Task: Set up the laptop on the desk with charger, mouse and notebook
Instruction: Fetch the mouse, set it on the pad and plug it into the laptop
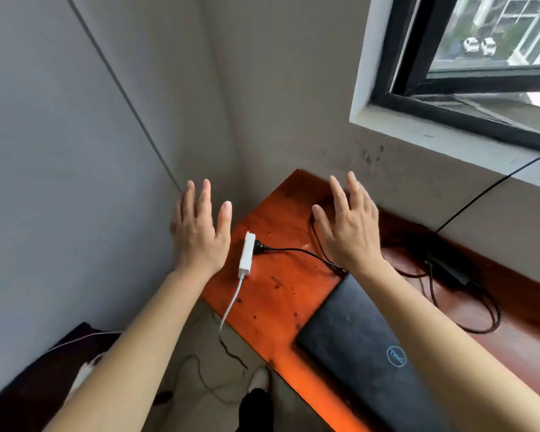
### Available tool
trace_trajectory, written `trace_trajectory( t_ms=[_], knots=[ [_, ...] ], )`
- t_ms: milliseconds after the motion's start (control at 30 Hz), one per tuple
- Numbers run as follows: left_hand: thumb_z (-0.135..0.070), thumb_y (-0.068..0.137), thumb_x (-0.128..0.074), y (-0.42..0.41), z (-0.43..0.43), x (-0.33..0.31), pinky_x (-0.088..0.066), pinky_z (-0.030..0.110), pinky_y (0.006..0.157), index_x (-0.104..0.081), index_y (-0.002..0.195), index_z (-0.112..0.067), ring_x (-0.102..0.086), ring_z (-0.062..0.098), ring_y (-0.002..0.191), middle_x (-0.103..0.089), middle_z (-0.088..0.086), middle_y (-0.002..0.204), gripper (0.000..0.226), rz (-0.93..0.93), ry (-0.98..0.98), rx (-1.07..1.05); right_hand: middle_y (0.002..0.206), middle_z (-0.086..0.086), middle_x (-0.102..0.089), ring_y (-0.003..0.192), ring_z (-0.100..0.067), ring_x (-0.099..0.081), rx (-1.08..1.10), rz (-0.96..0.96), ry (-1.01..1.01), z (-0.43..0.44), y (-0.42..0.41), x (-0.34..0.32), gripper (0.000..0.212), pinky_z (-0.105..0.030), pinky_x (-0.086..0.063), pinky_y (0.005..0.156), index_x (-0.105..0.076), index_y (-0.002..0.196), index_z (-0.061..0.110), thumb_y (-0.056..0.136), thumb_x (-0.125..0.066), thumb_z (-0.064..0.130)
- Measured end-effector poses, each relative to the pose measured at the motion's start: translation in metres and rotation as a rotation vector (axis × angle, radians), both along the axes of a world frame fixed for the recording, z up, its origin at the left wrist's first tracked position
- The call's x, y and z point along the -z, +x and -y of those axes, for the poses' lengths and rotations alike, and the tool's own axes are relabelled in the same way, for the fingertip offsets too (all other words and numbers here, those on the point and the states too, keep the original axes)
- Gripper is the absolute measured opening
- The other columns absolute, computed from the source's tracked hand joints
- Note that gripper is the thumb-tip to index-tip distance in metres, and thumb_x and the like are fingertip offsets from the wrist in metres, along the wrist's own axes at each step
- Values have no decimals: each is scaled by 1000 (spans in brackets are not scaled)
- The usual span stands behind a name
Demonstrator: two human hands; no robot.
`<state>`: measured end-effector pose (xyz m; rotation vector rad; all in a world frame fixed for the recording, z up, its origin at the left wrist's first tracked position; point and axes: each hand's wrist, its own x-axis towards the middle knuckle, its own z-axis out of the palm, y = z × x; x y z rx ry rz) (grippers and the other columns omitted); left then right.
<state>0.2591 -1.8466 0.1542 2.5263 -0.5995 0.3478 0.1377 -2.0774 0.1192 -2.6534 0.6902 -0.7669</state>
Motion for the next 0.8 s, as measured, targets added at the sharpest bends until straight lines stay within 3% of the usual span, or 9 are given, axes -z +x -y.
trace_trajectory(
  t_ms=[234, 434, 601, 801],
  knots=[
    [-58, 99, -25, -63, -128, -23, -25, 54, 115, -29, 155, -18, -22, 36, 147, -23, 19, 161, 69, 68, 181, -232, 164, -22, -28, 150, -40, -31, -281, 28, 46, -97, 25, -23, 65, -50, -28, 118, -39, 157, 17, 101, -50, 49],
    [-56, 100, -24, -110, -297, -53, -24, 56, 115, -26, 155, -19, -18, 37, 148, -19, 18, 162, 66, 115, 169, -532, 167, -20, -22, 152, -38, -25, -599, 51, -4, -258, 46, -60, 67, -50, -25, 121, -31, 160, 22, 103, -43, 54],
    [-60, 99, -18, -176, -468, -65, -17, 55, 118, -20, 157, -20, -14, 37, 149, -12, 16, 165, 70, 105, 190, -829, 169, -17, -15, 155, -37, -19, -854, 60, -61, -444, 61, -80, 69, -54, -21, 122, -20, 162, 26, 104, -35, 59],
    [-62, 99, -18, -272, -679, -78, -17, 58, 116, -20, 157, -21, -9, 35, 150, -9, 16, 165, 71, 126, 174, -1178, 168, -20, -18, 153, -39, -21, -1202, 102, -104, -704, 35, -95, 68, -53, -22, 122, -27, 161, 24, 104, -38, 58]
  ],
)
